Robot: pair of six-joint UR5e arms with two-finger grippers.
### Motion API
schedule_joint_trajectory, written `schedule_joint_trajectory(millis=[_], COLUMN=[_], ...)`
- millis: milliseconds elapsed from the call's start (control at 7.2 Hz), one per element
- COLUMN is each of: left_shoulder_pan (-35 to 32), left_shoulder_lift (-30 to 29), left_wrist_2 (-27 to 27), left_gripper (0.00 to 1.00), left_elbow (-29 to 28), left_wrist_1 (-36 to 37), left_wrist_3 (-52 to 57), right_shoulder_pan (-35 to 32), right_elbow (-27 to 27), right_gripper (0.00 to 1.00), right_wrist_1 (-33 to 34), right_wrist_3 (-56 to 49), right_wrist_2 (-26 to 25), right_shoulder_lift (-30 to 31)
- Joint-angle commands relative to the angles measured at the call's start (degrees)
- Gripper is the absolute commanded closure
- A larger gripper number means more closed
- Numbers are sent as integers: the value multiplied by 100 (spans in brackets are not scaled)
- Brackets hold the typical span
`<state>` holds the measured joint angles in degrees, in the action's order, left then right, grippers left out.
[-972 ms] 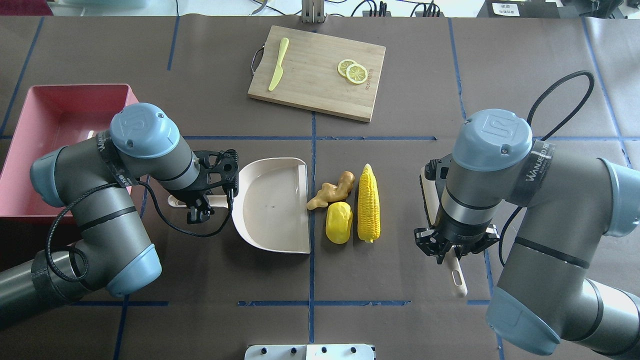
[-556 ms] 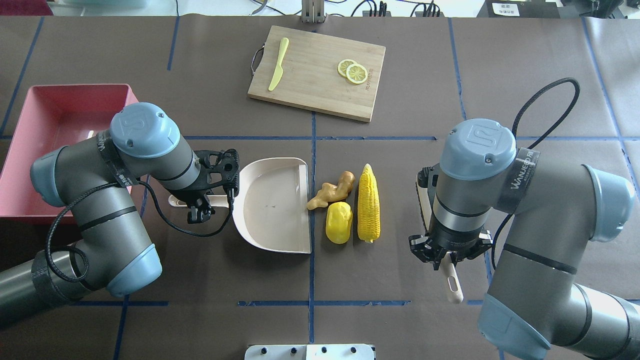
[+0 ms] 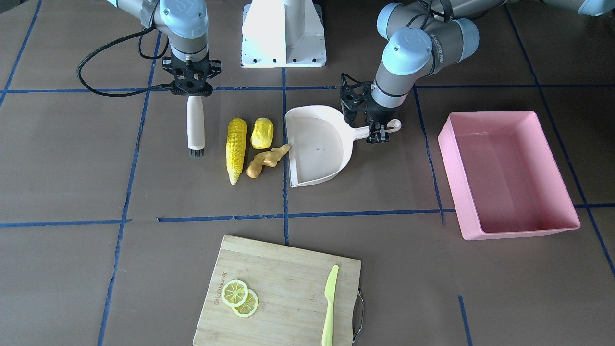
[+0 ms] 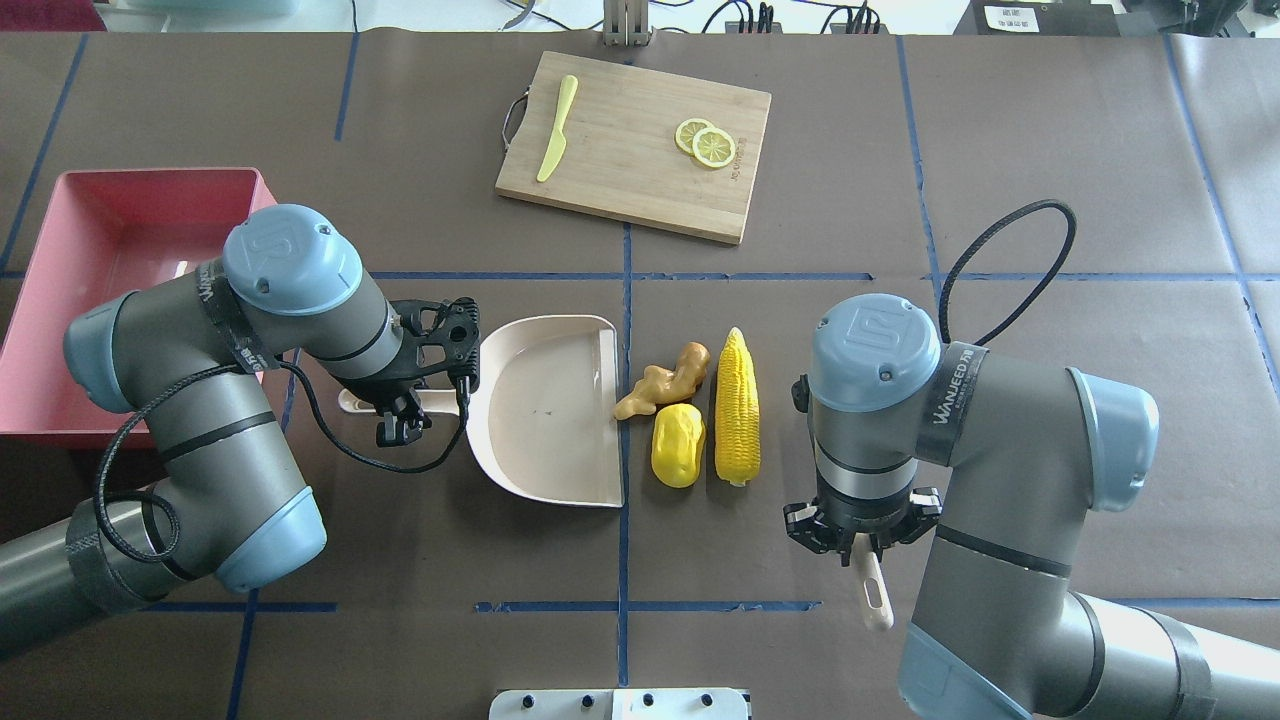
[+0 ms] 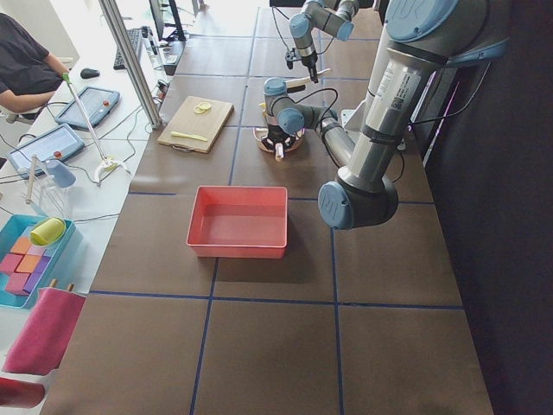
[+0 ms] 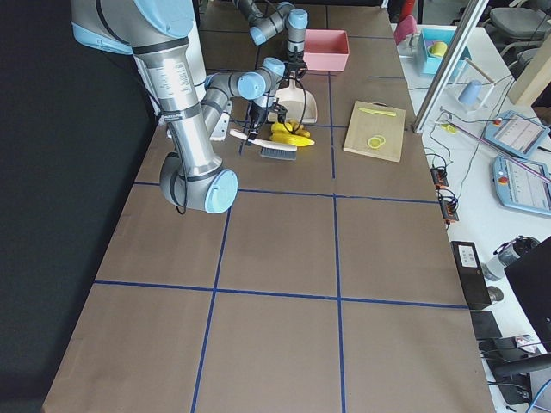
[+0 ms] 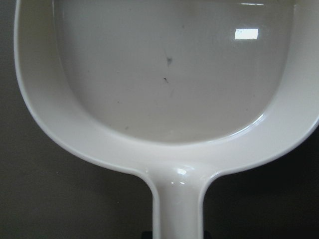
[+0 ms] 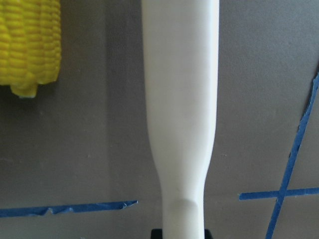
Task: Sweep and dump trash into bin
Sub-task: 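Lift the brush with the right gripper and carry it toward the yellow items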
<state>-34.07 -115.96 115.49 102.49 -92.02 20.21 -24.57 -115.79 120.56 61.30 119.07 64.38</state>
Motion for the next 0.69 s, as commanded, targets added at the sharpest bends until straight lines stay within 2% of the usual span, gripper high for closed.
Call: schedule_joint_trajectory(millis=[0, 278, 556], left_shoulder_pan=[41, 41, 50], left_shoulder_lift=[4, 12, 12], left_wrist_2=[0, 0, -9], left_gripper=[100, 100, 100], left_elbow=[-19, -19, -19], left_wrist_1=[0, 0, 0], left_wrist_3=[0, 0, 0], right_shoulder_pan=[206, 259, 277], right_elbow=[292, 818, 874], right_gripper=[100, 100, 100], right_wrist_1=[-302, -997, -1008], right_wrist_3=[302, 540, 680], right_wrist_2=[-164, -218, -218], right_shoulder_lift=[-74, -293, -513])
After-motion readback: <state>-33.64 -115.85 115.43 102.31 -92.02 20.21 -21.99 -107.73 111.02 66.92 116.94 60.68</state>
